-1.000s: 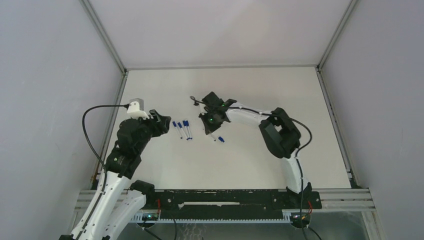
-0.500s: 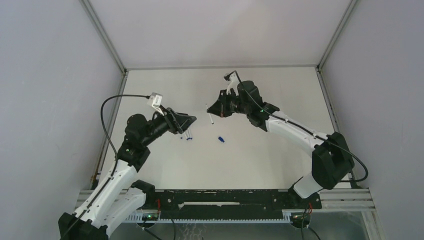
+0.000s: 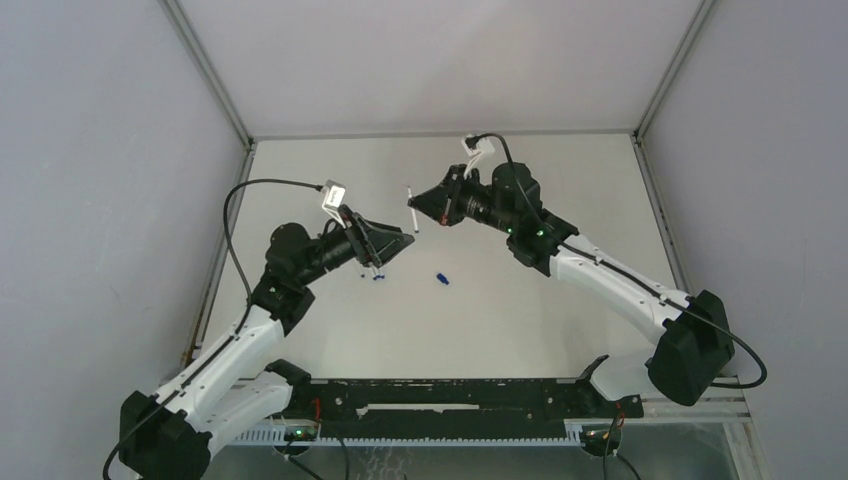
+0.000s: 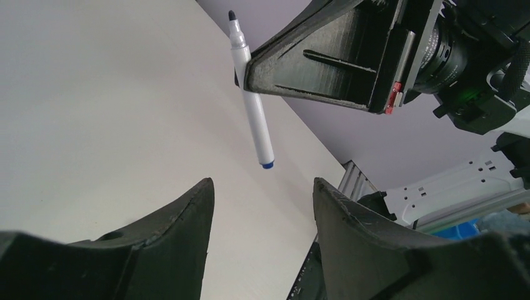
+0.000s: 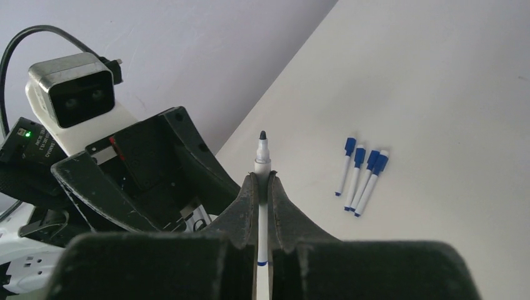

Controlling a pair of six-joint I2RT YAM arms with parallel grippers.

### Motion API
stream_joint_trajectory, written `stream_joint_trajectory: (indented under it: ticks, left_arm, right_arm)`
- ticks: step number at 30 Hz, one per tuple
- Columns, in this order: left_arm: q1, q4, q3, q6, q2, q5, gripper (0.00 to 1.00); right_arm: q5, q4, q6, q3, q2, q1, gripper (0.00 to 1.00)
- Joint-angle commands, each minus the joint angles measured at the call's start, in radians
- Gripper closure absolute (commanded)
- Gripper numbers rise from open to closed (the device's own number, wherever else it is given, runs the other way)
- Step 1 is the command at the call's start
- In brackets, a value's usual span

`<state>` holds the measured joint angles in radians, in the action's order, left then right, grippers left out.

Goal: Insert the pens into the pen caps
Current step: Pick up the pen from the center of the board.

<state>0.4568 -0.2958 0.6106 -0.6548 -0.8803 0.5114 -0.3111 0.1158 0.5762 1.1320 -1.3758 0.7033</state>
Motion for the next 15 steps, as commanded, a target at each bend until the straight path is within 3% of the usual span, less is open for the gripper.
stream_joint_trajectory:
  ticks: [1,8,15]
  left_arm:
    - [0.012,-0.1,0.078,-0.028,-0.024,0.035,0.37]
    - [0.014,-0.117,0.085,-0.032,-0.048,0.013,0.4]
    - [0.014,-0.137,0.09,-0.04,-0.069,0.011,0.51]
  right_arm:
    - [0.037,0.029,-0.021,0.002,0.033,0.033,1.0]
    - [0.019,0.045,-0.024,0.002,0.039,0.057,1.0]
    - [0.013,0.047,-0.031,0.002,0.054,0.08,1.0]
